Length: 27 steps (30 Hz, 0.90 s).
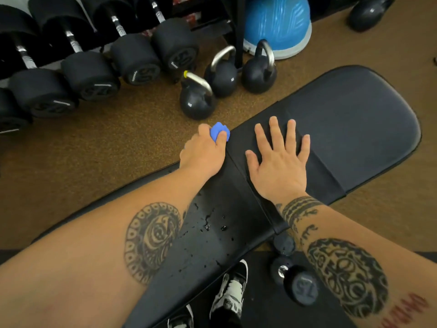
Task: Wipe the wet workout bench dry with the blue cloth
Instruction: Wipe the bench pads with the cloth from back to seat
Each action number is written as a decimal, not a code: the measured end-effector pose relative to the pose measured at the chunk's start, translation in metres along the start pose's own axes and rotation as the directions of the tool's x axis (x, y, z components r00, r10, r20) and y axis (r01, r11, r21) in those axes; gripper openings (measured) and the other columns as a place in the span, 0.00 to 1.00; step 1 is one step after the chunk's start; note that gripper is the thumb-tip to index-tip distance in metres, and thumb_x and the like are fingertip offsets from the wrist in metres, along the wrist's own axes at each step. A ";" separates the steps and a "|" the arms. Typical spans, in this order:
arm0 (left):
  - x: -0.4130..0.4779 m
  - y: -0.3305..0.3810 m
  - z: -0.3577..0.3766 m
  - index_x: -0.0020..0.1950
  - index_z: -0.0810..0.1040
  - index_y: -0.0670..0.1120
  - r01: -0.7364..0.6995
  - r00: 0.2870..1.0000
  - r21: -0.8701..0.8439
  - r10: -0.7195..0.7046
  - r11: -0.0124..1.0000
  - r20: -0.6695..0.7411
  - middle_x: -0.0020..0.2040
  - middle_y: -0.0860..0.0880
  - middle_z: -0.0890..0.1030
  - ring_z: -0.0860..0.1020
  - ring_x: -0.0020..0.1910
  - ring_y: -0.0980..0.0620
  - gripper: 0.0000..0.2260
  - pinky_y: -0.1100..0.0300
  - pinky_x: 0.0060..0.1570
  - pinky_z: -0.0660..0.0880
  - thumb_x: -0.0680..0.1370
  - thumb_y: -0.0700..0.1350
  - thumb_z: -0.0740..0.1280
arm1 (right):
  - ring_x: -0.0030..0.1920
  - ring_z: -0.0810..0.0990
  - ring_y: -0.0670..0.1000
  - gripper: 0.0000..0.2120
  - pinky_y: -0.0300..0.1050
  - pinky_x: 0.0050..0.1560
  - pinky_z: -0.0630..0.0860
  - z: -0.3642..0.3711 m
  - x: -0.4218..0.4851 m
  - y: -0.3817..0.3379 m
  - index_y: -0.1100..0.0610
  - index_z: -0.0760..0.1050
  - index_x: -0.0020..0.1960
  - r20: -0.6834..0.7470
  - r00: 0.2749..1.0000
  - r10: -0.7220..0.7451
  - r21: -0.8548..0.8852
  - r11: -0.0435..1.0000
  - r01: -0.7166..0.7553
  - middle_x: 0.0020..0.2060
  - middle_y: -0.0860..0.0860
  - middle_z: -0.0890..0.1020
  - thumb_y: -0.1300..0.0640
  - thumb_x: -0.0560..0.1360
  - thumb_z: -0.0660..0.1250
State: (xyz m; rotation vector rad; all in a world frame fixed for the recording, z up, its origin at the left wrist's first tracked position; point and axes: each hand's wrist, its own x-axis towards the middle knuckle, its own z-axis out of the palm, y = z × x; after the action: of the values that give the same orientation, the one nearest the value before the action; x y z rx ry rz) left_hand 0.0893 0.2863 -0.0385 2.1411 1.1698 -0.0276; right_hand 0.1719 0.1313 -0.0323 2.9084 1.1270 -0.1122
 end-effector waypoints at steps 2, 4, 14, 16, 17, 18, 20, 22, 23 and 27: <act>0.016 0.006 0.001 0.64 0.68 0.49 0.009 0.998 0.015 -0.010 1.000 0.065 0.51 0.47 0.77 0.77 0.49 0.44 0.19 0.50 0.47 0.70 0.82 0.61 0.52 | 0.80 0.40 0.60 0.31 0.67 0.76 0.40 0.001 0.000 0.000 0.46 0.48 0.81 -0.003 1.000 0.001 0.006 1.000 -0.001 0.82 0.50 0.49 0.37 0.81 0.45; 0.028 0.010 0.000 0.61 0.71 0.53 0.042 0.992 -0.011 -0.040 0.999 0.121 0.48 0.50 0.78 0.77 0.48 0.46 0.18 0.52 0.46 0.68 0.81 0.62 0.52 | 0.80 0.40 0.60 0.31 0.67 0.76 0.40 0.001 0.001 0.000 0.46 0.48 0.81 0.006 1.000 -0.001 0.009 1.000 0.001 0.82 0.50 0.49 0.37 0.81 0.45; -0.008 -0.067 -0.039 0.72 0.73 0.56 -0.105 0.973 -0.088 0.121 0.991 0.196 0.64 0.54 0.78 0.75 0.63 0.53 0.18 0.63 0.58 0.66 0.81 0.53 0.64 | 0.80 0.40 0.60 0.30 0.67 0.76 0.40 -0.004 -0.002 0.000 0.45 0.51 0.81 0.005 1.000 -0.005 0.047 0.999 0.004 0.82 0.50 0.50 0.37 0.81 0.47; -0.015 -0.098 -0.053 0.71 0.74 0.54 -0.098 0.976 -0.046 0.105 0.994 0.193 0.67 0.52 0.78 0.74 0.66 0.51 0.18 0.64 0.59 0.64 0.81 0.51 0.64 | 0.80 0.40 0.60 0.30 0.67 0.76 0.40 -0.003 -0.003 -0.001 0.45 0.51 0.81 -0.001 1.000 -0.002 0.044 0.999 0.002 0.82 0.50 0.50 0.37 0.81 0.47; -0.018 -0.113 -0.060 0.72 0.74 0.54 -0.079 0.977 -0.015 0.081 0.997 0.196 0.68 0.52 0.77 0.74 0.67 0.51 0.18 0.65 0.60 0.64 0.81 0.51 0.64 | 0.80 0.40 0.59 0.30 0.67 0.76 0.40 -0.004 -0.003 -0.001 0.45 0.50 0.81 -0.003 1.000 0.003 0.038 0.999 -0.003 0.82 0.49 0.49 0.37 0.81 0.46; -0.021 -0.128 -0.067 0.72 0.74 0.54 -0.062 0.979 0.009 0.059 0.998 0.194 0.68 0.52 0.77 0.73 0.67 0.50 0.18 0.64 0.60 0.64 0.82 0.51 0.64 | 0.80 0.40 0.59 0.30 0.67 0.76 0.40 -0.003 -0.003 -0.002 0.45 0.50 0.81 -0.002 1.000 0.008 0.031 0.999 -0.007 0.82 0.49 0.49 0.36 0.81 0.46; -0.026 -0.154 -0.077 0.71 0.74 0.55 -0.008 0.982 0.048 -0.001 0.999 0.190 0.68 0.51 0.77 0.74 0.66 0.49 0.17 0.62 0.59 0.65 0.82 0.53 0.62 | 0.80 0.40 0.59 0.30 0.67 0.77 0.40 -0.003 -0.004 -0.002 0.44 0.50 0.81 -0.007 1.000 0.017 0.016 1.000 -0.017 0.82 0.49 0.49 0.36 0.81 0.45; -0.028 -0.174 -0.084 0.71 0.73 0.57 0.043 0.980 0.091 -0.060 0.995 0.191 0.65 0.49 0.78 0.75 0.65 0.46 0.17 0.59 0.56 0.66 0.82 0.56 0.60 | 0.81 0.41 0.59 0.30 0.68 0.76 0.41 -0.003 -0.005 -0.003 0.45 0.51 0.81 -0.027 0.999 0.023 0.013 1.000 -0.023 0.81 0.49 0.50 0.36 0.81 0.45; -0.028 -0.183 -0.086 0.71 0.73 0.57 0.064 0.978 0.115 -0.085 0.991 0.190 0.64 0.48 0.79 0.75 0.63 0.45 0.18 0.57 0.55 0.67 0.82 0.58 0.59 | 0.81 0.42 0.60 0.30 0.68 0.76 0.42 -0.003 -0.006 -0.003 0.45 0.51 0.81 -0.038 0.999 0.019 0.015 1.000 -0.018 0.81 0.50 0.51 0.36 0.81 0.45; -0.026 -0.203 -0.089 0.70 0.73 0.55 0.088 0.978 0.230 -0.128 0.969 0.167 0.62 0.43 0.80 0.76 0.62 0.40 0.21 0.53 0.56 0.69 0.82 0.61 0.54 | 0.80 0.43 0.61 0.30 0.70 0.76 0.42 -0.002 -0.011 -0.009 0.46 0.51 0.81 -0.045 0.997 0.060 0.021 0.998 -0.059 0.81 0.51 0.51 0.36 0.82 0.44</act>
State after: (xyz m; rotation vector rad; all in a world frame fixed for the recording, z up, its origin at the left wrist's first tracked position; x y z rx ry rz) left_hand -0.1041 0.3916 -0.0755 2.2083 1.2218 -0.4122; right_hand 0.1579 0.1307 -0.0298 2.9738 1.0496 -0.0562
